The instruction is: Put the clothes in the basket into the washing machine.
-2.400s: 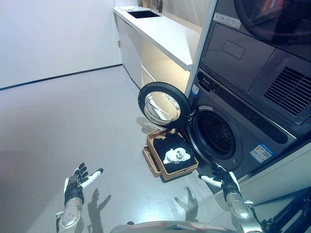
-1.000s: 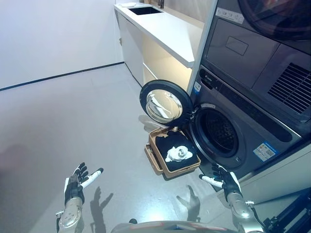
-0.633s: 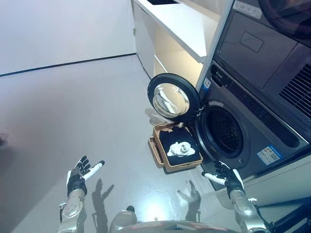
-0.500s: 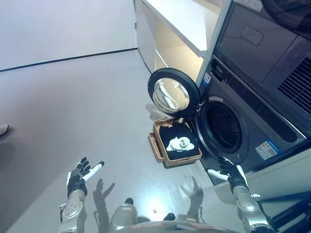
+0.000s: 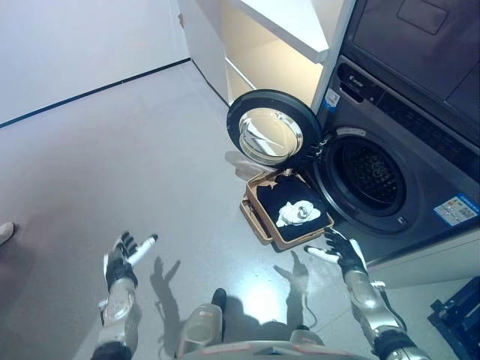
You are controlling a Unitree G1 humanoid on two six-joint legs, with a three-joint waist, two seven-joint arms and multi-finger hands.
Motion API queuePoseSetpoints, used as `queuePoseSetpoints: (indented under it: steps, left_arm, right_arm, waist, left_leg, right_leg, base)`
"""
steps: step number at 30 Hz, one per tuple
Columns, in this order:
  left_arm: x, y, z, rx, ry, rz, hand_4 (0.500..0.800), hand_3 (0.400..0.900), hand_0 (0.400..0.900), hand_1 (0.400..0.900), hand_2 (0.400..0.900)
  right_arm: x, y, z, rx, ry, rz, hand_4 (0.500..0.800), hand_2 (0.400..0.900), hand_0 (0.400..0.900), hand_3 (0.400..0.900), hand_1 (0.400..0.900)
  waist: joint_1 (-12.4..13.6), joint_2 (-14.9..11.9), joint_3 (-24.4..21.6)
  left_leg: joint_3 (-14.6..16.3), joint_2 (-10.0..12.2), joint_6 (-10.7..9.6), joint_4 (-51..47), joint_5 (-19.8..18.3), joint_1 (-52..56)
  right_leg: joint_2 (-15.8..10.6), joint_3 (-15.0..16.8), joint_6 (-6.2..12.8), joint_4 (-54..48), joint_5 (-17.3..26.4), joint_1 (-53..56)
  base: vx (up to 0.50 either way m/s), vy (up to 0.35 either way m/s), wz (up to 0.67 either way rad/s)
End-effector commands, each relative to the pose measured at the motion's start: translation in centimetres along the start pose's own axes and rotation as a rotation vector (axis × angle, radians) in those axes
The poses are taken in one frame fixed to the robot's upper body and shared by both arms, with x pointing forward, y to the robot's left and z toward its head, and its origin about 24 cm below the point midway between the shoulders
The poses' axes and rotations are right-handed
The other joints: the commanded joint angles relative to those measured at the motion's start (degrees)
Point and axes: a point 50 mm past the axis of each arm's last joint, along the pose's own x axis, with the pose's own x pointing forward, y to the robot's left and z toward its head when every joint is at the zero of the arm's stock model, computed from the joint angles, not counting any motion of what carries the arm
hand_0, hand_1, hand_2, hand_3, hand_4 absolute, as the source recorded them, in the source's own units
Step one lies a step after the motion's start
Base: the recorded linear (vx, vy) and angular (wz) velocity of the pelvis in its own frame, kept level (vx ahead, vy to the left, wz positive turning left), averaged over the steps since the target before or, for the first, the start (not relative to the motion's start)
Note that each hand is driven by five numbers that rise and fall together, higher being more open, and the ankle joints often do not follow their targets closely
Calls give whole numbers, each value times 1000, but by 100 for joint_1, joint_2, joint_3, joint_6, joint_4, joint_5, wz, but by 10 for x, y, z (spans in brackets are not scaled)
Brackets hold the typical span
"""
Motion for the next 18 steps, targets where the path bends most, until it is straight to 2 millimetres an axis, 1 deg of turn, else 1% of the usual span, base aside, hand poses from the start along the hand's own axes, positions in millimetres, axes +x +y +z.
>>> queuePoseSetpoints:
  steps: [1,2,3,4,6,7,8,9,10,11,12,13,14,15,16,17,18]
  left_arm:
    - [13,32,46,12,-215,104,800,900,900,900,900]
    - [16,32,52,-1,-234,120,800,900,900,900,900]
    - [16,32,52,-1,-234,120,800,900,900,900,900]
    - [19,29,60,-22,-259,121,800,900,900,900,900]
    - [21,27,62,-16,-260,123,800,900,900,900,900]
    - [23,24,66,-7,-272,116,800,900,900,900,900]
    - [22,20,67,0,-282,103,800,900,900,900,900]
    - [22,20,67,0,-282,103,800,900,900,900,900]
    - [20,18,64,0,-279,91,800,900,900,900,900]
    - [20,18,64,0,-279,91,800,900,900,900,900]
    - [19,16,61,-2,-266,89,800,900,900,900,900]
    - [18,15,58,4,-255,83,800,900,900,900,900]
    - [18,15,58,4,-255,83,800,900,900,900,900]
    - [16,15,54,17,-243,71,800,900,900,900,900]
    - [16,15,54,17,-243,71,800,900,900,900,900]
    - [14,14,52,20,-237,56,800,900,900,900,900]
    - [14,14,52,20,-236,56,800,900,900,900,900]
  right_arm:
    - [13,-12,42,17,-172,-61,800,900,900,900,900]
    - [13,-12,44,22,-182,-59,800,900,900,900,900]
    - [13,-11,44,22,-182,-59,800,900,900,900,900]
    - [13,-14,45,26,-187,-74,800,900,900,900,900]
    - [13,-15,47,31,-196,-81,800,900,900,900,900]
    - [13,-17,49,38,-202,-90,800,900,900,900,900]
    - [11,-22,52,44,-225,-105,800,900,900,900,900]
    - [11,-22,52,44,-225,-105,800,900,900,900,900]
    - [11,-27,54,54,-236,-128,800,900,900,900,900]
    - [11,-27,54,54,-236,-128,800,900,900,900,900]
    - [11,-28,54,68,-235,-139,800,900,900,900,900]
    - [12,-27,54,69,-233,-140,800,900,900,900,900]
    - [12,-27,54,69,-233,-140,800,900,900,900,900]
    - [12,-28,53,62,-226,-139,800,900,900,900,900]
    - [12,-28,52,62,-226,-139,800,900,900,900,900]
    - [11,-30,48,62,-211,-142,800,900,900,900,900]
    - [11,-31,48,61,-211,-142,800,900,900,900,900]
  waist:
    - [32,-108,-299]
    - [20,-156,-268]
    - [17,-158,-273]
    - [8,-236,-255]
    - [-31,-281,-248]
    - [-70,-322,-229]
    - [-122,-387,-213]
    - [-131,-387,-221]
    - [-152,-461,-265]
    - [-160,-463,-268]
    - [-172,-515,-278]
    - [-172,-530,-291]
    - [-163,-534,-293]
    - [-189,-508,-308]
    - [-175,-511,-312]
    - [-252,-386,-267]
    - [-233,-392,-271]
  left_leg:
    - [-658,503,-322,-345,772,-854]
    - [-673,499,-325,-357,785,-939]
    - [-676,497,-324,-355,785,-949]
    - [-714,511,-344,-373,818,-1088]
    - [-727,505,-361,-384,834,-1144]
    - [-704,492,-373,-372,827,-1191]
    - [-546,480,-418,-268,824,-1328]
    - [-555,473,-417,-256,818,-1341]
    - [-423,397,-381,-74,698,-1433]
    - [-428,388,-377,-55,686,-1444]
    - [-314,290,-295,171,494,-1473]
    - [-264,217,-215,230,383,-1460]
    - [-252,217,-210,237,377,-1463]
    - [-185,44,-56,288,219,-1404]
    - [-171,48,-53,291,214,-1407]
    - [-159,-167,175,267,82,-1215]
    - [-137,-164,178,274,76,-1221]
  right_leg:
    - [-26,-202,555,-439,523,634]
    - [-4,-204,562,-511,545,617]
    - [-5,-208,563,-513,546,613]
    - [14,-316,566,-652,499,645]
    - [27,-371,564,-684,507,665]
    - [33,-416,574,-698,561,683]
    - [3,-561,597,-781,700,751]
    - [1,-573,599,-790,702,754]
    - [-139,-735,641,-887,985,862]
    - [-144,-744,645,-900,989,871]
    - [-305,-744,637,-859,1410,874]
    - [-409,-694,628,-814,1758,828]
    - [-414,-684,632,-824,1765,826]
    - [-546,-513,539,-606,2367,679]
    - [-548,-495,541,-600,2368,665]
    - [-636,-272,355,92,2838,264]
    - [-639,-238,359,123,2826,230]
  base:
    - [18,30,16]
    - [0,11,12]
    - [18,20,18]
    - [50,27,30]
    - [49,27,32]
    - [52,65,48]
    - [53,67,48]
    - [91,149,46]
    - [64,107,18]
    - [121,231,18]
    - [94,211,-2]
    - [93,211,-5]
    - [98,277,-7]
    - [65,196,-5]
    - [122,471,-4]
    - [57,281,-6]
    - [95,587,-4]
